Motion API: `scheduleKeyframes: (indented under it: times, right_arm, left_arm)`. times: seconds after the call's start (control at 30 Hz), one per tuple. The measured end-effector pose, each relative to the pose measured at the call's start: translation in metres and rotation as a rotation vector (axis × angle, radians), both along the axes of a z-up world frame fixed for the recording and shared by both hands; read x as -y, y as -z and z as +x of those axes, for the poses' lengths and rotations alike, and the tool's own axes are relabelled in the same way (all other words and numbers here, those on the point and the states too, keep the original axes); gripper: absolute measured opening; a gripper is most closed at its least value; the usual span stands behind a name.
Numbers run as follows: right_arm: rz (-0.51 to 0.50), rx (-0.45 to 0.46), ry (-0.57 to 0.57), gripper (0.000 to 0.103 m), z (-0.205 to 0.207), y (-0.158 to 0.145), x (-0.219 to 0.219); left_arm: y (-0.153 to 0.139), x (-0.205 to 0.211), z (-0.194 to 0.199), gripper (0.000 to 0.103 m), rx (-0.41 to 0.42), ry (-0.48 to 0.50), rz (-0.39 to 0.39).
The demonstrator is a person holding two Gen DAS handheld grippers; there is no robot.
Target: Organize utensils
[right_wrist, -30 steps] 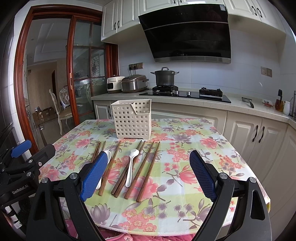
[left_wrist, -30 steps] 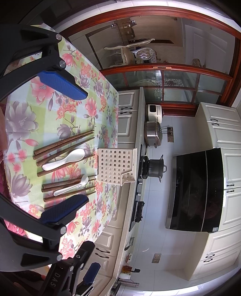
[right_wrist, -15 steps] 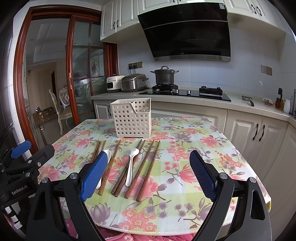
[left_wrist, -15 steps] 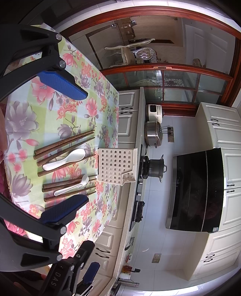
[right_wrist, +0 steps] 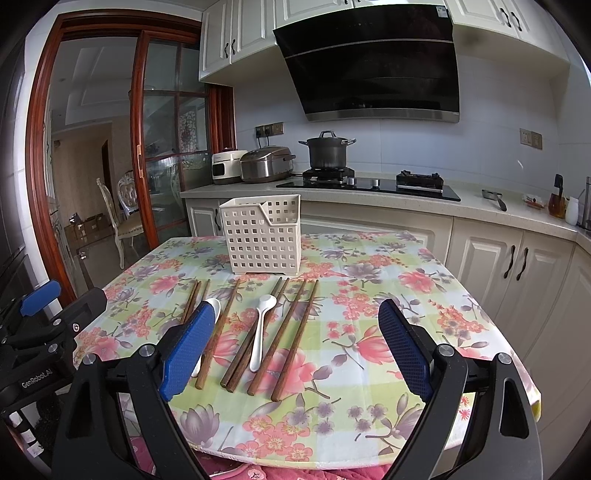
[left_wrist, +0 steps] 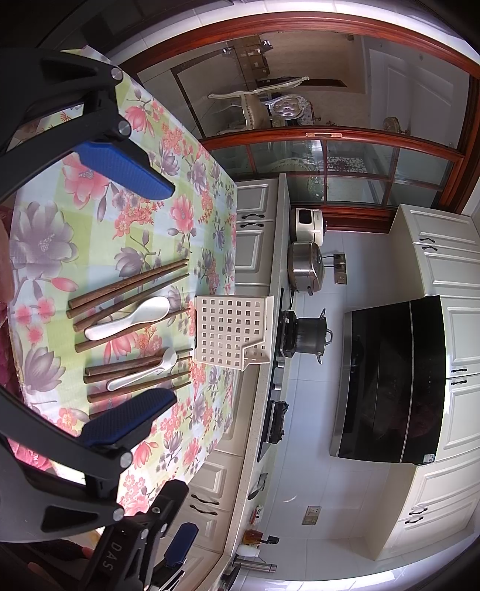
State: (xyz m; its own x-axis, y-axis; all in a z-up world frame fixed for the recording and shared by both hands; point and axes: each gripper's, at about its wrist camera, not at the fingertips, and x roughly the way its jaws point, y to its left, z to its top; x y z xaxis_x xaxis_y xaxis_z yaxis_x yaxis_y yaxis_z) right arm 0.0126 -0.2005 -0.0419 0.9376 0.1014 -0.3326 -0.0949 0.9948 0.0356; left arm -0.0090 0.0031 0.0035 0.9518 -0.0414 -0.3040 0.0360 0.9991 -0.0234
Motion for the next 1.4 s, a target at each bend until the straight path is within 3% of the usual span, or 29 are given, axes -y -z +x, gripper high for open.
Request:
scheduleKeyframes:
  times: [0.5,0.73,1.1,1.4]
  right_arm:
    - [0.019,-0.057,0.01,0.085,0.016,0.004,0.004]
    - [0.033,-0.124,0.026,0.085,0.047,0.01,0.012]
    - [0.044,-0.322,-0.005,0.085,0.125,0.047,0.009]
    - [0.049,-0.393,0.001,0.083,0.171,0.056,0.006]
  left_arm:
    - [0.008,-0.006,0.01,0.098,-0.066,-0.016,-0.024]
    - [0.019,-0.013,0.029,0.098,-0.15,-0.027,-0.047]
    - [0.045,-0.037,0.108,0.098,-0.359,-0.067,-0.083]
    - [0.066,-0.059,0.176,0.098,-0.51,-0.114,-0.085]
